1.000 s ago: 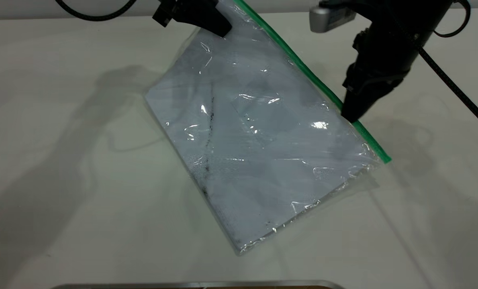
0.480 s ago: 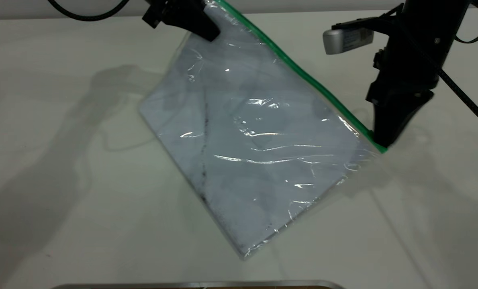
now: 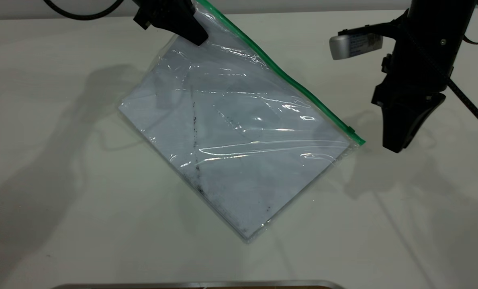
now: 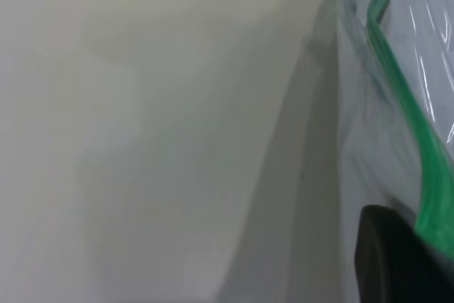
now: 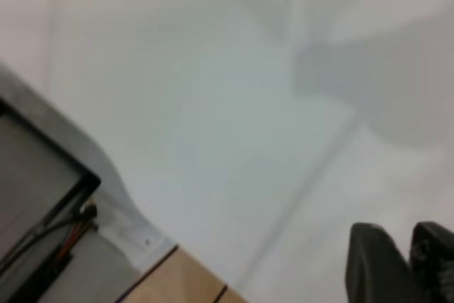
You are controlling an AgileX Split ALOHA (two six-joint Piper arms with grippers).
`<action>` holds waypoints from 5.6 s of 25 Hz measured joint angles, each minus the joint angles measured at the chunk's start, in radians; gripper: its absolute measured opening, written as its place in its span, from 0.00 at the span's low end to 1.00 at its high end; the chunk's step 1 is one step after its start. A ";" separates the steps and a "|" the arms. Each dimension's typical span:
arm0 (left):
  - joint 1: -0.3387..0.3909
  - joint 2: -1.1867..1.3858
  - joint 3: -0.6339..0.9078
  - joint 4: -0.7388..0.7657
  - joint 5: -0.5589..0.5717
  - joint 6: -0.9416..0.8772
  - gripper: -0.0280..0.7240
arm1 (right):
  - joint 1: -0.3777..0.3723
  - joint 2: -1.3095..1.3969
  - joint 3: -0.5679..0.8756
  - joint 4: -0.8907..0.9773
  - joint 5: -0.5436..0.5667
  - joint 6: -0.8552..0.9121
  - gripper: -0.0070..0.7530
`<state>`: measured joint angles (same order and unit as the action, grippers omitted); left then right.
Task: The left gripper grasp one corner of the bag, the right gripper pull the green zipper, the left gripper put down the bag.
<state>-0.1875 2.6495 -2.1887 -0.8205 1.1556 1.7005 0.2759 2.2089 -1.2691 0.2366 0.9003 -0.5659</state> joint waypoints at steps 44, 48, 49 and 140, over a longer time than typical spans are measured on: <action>-0.031 -0.827 0.000 0.893 0.012 -1.515 0.82 | 0.000 -0.912 -0.393 -0.093 0.188 0.202 0.64; -0.030 -0.908 0.044 0.927 0.012 -1.581 0.82 | 0.000 -1.061 -0.288 -0.077 0.192 0.207 0.64; -0.030 -0.936 0.071 0.927 0.012 -1.591 0.82 | 0.000 -1.102 -0.253 -0.072 0.195 0.207 0.64; 0.234 -2.668 1.702 0.740 -0.018 -1.616 0.82 | -0.224 -2.225 0.786 -0.010 0.243 0.260 0.64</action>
<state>0.0469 -0.0186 -0.4863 -0.0807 1.1372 0.0846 0.0524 -0.0163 -0.4834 0.2263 1.1430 -0.3063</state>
